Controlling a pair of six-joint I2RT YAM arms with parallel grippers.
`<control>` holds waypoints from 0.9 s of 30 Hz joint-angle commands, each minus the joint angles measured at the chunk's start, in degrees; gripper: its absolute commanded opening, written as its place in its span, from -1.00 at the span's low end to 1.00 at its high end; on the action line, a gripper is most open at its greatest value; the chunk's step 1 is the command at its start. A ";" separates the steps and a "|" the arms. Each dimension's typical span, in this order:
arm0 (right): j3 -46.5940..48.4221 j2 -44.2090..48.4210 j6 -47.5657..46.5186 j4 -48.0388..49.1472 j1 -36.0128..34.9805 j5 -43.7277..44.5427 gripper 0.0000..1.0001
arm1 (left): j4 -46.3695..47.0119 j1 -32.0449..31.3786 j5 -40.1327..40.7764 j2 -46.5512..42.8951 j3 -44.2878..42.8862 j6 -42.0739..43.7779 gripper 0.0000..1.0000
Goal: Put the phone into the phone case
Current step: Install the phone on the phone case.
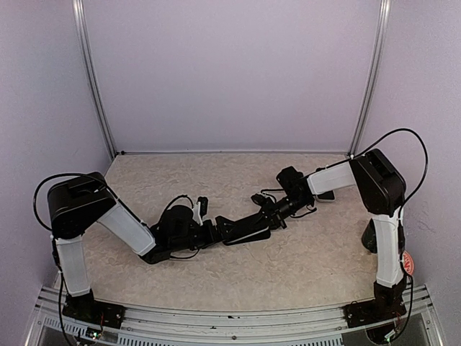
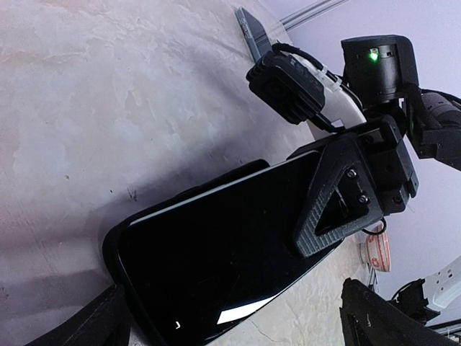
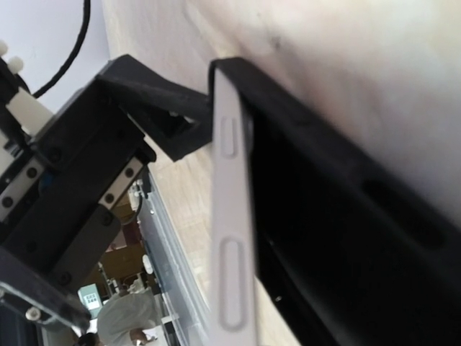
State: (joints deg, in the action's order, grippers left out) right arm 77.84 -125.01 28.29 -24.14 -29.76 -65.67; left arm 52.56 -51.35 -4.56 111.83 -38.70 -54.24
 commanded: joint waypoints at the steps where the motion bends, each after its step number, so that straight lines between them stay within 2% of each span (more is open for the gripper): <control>1: -0.92 2.33 2.61 3.96 -2.45 5.15 -1.00 | -1.07 0.20 -1.55 0.23 1.93 -0.47 0.98; 11: -1.22 4.74 2.44 4.86 -2.44 3.84 -1.00 | 0.44 0.89 -2.81 0.00 3.25 -0.85 0.98; 19: -1.28 5.20 2.64 5.30 -2.15 4.04 -1.00 | -3.42 1.26 3.38 -5.04 5.76 -0.40 0.98; 27: -0.63 5.78 3.98 6.98 -2.10 3.11 -1.00 | -4.90 1.26 0.42 -3.48 3.96 -0.26 0.98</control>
State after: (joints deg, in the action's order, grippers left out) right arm 76.95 -122.69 31.59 -20.36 -31.44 -62.04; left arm 50.85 -50.43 -2.79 107.39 -33.91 -54.94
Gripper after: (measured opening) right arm 0.065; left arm 0.989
